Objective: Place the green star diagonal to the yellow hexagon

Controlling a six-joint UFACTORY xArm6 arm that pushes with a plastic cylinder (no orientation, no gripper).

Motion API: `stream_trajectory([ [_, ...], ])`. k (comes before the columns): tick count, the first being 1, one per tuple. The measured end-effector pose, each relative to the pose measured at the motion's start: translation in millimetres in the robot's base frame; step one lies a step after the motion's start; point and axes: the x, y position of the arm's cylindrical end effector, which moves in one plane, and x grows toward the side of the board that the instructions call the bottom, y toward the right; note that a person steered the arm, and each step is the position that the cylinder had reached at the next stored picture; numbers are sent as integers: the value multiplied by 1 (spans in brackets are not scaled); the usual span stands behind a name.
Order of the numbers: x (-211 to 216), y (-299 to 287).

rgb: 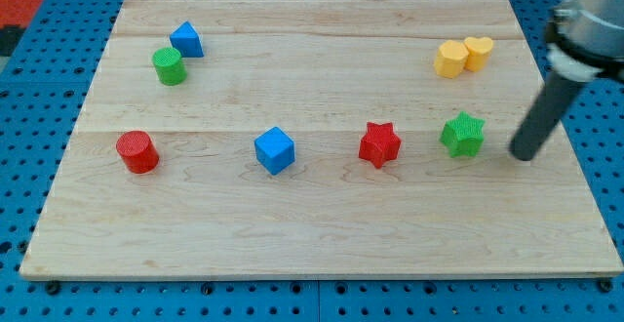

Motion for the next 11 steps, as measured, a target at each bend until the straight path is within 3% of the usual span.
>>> stream_trajectory([
  [2, -6, -61],
  [3, -25, -28],
  [4, -9, -33],
  [6, -13, -116],
  [8, -62, -38],
  [10, -49, -41],
  [11, -20, -41],
])
